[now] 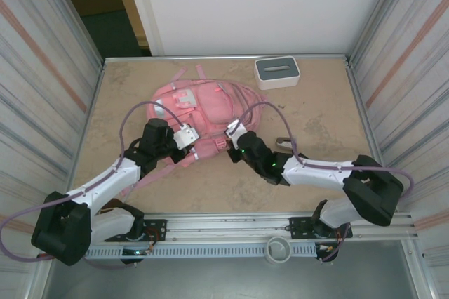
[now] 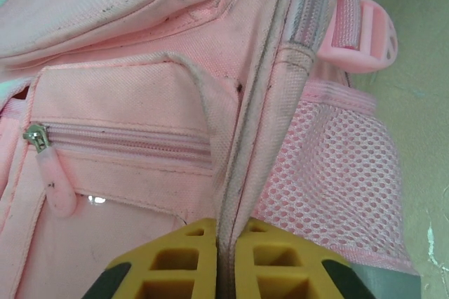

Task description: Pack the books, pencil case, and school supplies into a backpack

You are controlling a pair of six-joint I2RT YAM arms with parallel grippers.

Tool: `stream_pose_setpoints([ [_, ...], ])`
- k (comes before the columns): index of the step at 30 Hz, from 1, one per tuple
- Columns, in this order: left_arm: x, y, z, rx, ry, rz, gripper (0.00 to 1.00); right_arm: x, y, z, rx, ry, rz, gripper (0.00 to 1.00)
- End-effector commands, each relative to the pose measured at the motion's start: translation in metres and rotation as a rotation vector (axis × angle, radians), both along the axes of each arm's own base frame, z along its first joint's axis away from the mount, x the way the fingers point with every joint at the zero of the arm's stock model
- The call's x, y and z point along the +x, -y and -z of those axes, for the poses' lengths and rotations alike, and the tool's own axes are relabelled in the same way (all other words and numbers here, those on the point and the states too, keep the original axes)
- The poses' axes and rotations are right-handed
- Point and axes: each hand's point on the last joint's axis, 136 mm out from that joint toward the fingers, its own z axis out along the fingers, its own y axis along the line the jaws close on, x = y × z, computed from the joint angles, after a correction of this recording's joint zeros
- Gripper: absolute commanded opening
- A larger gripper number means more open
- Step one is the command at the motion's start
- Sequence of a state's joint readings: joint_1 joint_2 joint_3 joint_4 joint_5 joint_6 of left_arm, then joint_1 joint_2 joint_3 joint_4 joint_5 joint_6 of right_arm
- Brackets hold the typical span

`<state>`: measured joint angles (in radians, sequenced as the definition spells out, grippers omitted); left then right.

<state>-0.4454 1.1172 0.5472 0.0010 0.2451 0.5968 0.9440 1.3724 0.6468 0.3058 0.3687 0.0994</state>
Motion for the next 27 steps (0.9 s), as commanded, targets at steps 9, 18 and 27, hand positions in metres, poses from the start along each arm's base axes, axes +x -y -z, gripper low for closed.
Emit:
stream_pose_setpoints([
  [9, 0.019, -0.019, -0.043, -0.069, 0.187, -0.139, 0.05, 0.017, 0.062, 0.001, 0.215, -0.243, 0.21, 0.0],
  [18, -0.022, 0.029, -0.068, -0.124, 0.233, 0.124, 0.55, 0.002, 0.023, -0.04, 0.371, -0.237, 0.039, 0.0],
  [27, -0.024, 0.077, -0.05, 0.012, 0.256, 0.242, 0.58, -0.016, -0.009, -0.073, 0.409, -0.191, -0.079, 0.0],
])
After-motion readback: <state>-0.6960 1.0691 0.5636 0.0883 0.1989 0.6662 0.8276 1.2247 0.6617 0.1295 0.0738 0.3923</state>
